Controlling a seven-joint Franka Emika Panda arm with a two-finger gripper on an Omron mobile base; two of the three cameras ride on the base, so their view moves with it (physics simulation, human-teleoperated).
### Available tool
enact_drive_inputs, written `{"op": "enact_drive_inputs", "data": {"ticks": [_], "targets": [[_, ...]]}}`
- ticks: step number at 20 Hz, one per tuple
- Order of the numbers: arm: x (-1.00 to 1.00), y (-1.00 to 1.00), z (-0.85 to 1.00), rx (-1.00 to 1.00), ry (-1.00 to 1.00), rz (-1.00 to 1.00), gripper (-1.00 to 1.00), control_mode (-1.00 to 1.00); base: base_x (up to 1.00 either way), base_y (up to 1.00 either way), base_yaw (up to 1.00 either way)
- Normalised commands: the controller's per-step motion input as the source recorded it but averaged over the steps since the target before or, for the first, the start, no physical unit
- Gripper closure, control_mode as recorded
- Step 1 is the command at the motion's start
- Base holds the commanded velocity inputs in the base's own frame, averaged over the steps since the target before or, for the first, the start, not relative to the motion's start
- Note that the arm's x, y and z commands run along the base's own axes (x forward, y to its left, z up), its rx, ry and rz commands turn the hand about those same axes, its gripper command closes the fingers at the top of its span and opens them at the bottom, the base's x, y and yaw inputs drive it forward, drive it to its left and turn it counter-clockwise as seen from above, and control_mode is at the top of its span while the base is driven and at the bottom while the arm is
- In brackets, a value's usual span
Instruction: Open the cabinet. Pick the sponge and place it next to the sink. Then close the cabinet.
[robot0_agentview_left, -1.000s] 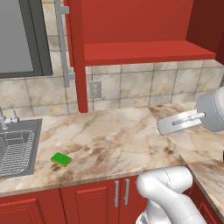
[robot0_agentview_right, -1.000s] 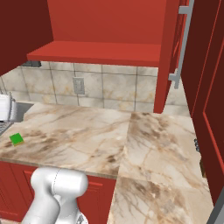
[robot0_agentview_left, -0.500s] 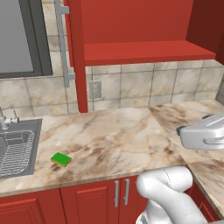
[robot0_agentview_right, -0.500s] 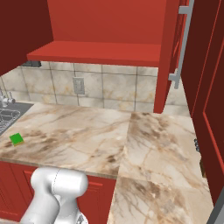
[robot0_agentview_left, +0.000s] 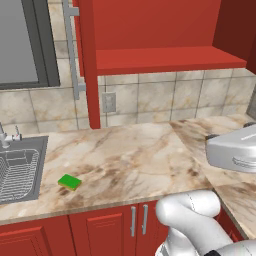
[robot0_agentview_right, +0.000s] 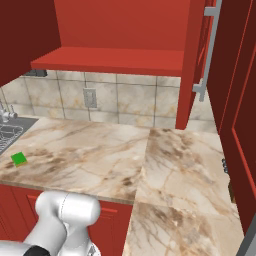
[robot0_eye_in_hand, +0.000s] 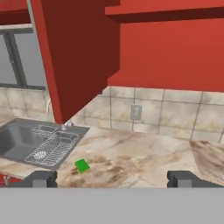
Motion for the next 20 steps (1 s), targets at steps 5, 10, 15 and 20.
{"op": "enact_drive_inputs", "data": {"ticks": [5, 10, 15, 20], "targets": [[-0.13, 0.35, 0.10, -0.01, -0.13, -0.15, -1.00, -1.00, 0.00, 0.00, 0.00], [-0.14, 0.43, 0.23, -0.01, -0.24, -0.10, -1.00, -1.00, 0.00, 0.00, 0.00], [-0.14, 0.41, 0.13, -0.02, -0.23, -0.12, -1.00, -1.00, 0.00, 0.00, 0.00], [0.01, 0.39, 0.00, -0.02, -0.20, -0.14, -1.00, -1.00, 0.00, 0.00, 0.00]]}}
